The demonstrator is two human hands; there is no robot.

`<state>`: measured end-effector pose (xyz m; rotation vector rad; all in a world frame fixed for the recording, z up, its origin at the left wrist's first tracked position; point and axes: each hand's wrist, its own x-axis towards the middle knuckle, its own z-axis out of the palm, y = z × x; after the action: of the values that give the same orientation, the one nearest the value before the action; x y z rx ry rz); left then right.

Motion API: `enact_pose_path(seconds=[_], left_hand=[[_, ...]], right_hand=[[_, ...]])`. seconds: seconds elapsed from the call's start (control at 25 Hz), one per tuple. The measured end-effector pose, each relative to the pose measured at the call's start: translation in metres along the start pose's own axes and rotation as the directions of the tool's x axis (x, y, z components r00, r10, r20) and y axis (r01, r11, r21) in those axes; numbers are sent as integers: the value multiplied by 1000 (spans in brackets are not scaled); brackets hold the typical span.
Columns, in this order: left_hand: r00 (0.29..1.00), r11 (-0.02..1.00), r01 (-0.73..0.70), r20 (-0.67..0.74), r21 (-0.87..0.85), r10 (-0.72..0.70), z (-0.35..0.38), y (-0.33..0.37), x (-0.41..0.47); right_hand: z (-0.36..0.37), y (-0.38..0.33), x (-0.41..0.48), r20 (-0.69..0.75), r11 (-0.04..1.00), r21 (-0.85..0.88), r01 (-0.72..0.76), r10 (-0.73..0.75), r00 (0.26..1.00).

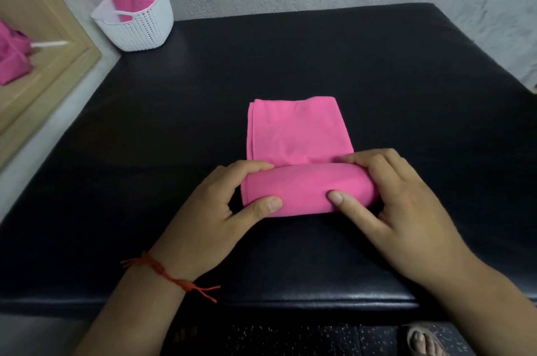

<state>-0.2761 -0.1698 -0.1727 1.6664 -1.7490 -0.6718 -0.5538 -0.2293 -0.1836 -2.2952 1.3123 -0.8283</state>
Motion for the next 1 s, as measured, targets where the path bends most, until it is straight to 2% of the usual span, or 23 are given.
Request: enact_pose_path(seconds=[0.16, 0.32, 0.36, 0.48, 0.56, 0.6, 0.72, 0.88, 1.0], left_hand=[[999, 999, 27, 42, 18, -28, 4, 3, 3], [995, 999, 24, -93, -37, -27, 16, 11, 4], [992, 1000, 7, -129, 1, -6, 18, 13, 4], [934, 951, -229, -229, 210, 275, 13, 16, 2], [898, 905, -355, -186, 235, 400, 4, 11, -1], [903, 902, -371, -140, 220, 406, 1, 9, -3], [951, 940, -295, -47, 173, 307, 1, 1, -7], [986, 986, -164, -22, 40, 165, 6, 6, -2], [995, 994, -103, 0, 40, 103, 5, 9, 0]], right_hand=[[-6, -2, 2, 2, 999, 16, -44, 44, 999], [-7, -11, 0, -10, 995, 35, -98, 99, 995], [-7, -13, -1, -11, 992, 47, -118, 118, 993], [-8, -17, 1, -1, 983, 79, -165, 166, 986], [-8, -17, 3, 16, 977, 89, -194, 193, 981], [-8, -17, 3, 22, 974, 94, -204, 203, 979], [-9, -18, 5, 33, 964, 121, -236, 233, 972], [-8, -18, 6, 22, 951, 142, -275, 275, 961], [-7, -16, 6, 9, 954, 136, -269, 270, 963]])
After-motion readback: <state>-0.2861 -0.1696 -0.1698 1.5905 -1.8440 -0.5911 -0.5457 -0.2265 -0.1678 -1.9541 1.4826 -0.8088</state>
